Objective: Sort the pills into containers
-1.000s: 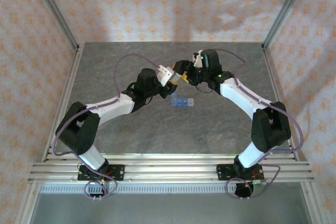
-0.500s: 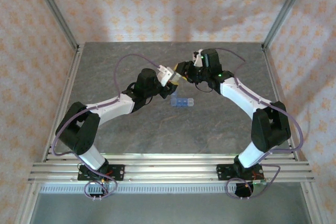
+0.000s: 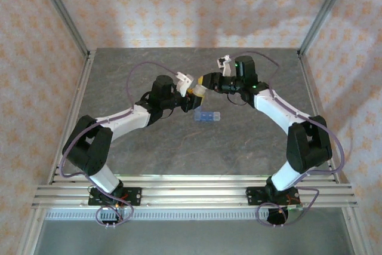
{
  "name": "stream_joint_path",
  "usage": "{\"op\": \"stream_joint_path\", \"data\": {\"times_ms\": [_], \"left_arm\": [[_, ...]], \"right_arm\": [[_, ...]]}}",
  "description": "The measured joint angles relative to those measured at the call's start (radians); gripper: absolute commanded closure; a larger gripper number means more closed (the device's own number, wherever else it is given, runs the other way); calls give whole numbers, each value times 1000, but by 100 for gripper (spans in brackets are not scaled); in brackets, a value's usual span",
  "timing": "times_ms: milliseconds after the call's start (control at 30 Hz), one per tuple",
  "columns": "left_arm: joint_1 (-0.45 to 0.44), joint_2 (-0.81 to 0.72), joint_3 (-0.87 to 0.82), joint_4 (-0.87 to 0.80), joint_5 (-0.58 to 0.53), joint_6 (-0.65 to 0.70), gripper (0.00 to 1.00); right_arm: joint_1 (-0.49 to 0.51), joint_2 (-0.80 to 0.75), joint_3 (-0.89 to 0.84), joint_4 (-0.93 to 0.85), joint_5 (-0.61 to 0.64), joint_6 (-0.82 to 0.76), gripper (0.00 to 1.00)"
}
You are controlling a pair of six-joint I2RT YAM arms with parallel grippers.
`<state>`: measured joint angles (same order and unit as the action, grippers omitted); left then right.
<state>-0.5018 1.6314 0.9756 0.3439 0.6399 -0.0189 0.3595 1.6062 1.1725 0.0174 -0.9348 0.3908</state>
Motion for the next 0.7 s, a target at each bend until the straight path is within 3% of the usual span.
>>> {"op": "stream_joint_path", "data": {"times_ms": [100,200,700], "left_arm": [[-2,0,6,-4,2,4,100],[-5,-2,12,-15,-16,27,100],[-16,-43,-3,-32,-248,169,100]], "right_arm": [[0,0,0,-2,-4,-4,33],[-1,-5,1,-3,9,15,26],[-29,-60,124,-231,222,209,23]]}}
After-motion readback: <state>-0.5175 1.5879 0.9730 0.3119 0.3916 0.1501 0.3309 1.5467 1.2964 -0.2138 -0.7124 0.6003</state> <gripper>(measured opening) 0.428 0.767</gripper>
